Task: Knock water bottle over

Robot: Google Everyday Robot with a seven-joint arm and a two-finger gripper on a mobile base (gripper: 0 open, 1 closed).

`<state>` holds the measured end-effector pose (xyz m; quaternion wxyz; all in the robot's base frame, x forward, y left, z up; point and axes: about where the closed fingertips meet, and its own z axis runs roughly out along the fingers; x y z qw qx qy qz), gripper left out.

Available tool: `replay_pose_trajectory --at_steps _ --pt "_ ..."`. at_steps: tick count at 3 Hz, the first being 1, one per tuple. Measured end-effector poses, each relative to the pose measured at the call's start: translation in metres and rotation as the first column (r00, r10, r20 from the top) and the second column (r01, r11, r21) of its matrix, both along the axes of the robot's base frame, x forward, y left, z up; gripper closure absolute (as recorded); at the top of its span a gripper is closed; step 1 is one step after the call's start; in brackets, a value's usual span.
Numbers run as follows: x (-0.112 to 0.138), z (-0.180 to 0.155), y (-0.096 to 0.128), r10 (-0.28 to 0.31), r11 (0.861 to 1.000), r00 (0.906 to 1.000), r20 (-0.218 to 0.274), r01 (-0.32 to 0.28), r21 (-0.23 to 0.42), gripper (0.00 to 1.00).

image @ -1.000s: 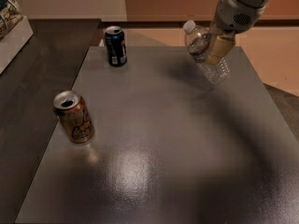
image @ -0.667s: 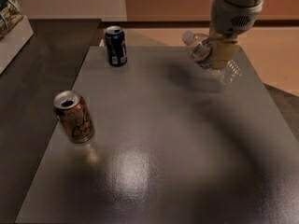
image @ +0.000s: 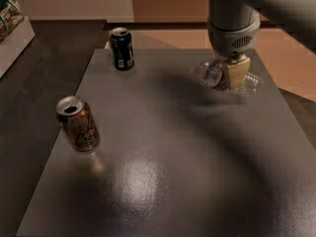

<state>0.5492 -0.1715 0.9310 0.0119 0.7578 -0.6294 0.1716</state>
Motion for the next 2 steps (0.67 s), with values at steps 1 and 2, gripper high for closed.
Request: replay_pose_trajectory --at_steps 1,2 --pt "-0.007 -0.022 0.012 0.060 0.996 0.9973 -0.043 -0.063 -0.067 0.35" --pt "-0.011 -0.041 0.026 0.105 0.989 0.9909 -0.084 -0.113 -0.095 0.12"
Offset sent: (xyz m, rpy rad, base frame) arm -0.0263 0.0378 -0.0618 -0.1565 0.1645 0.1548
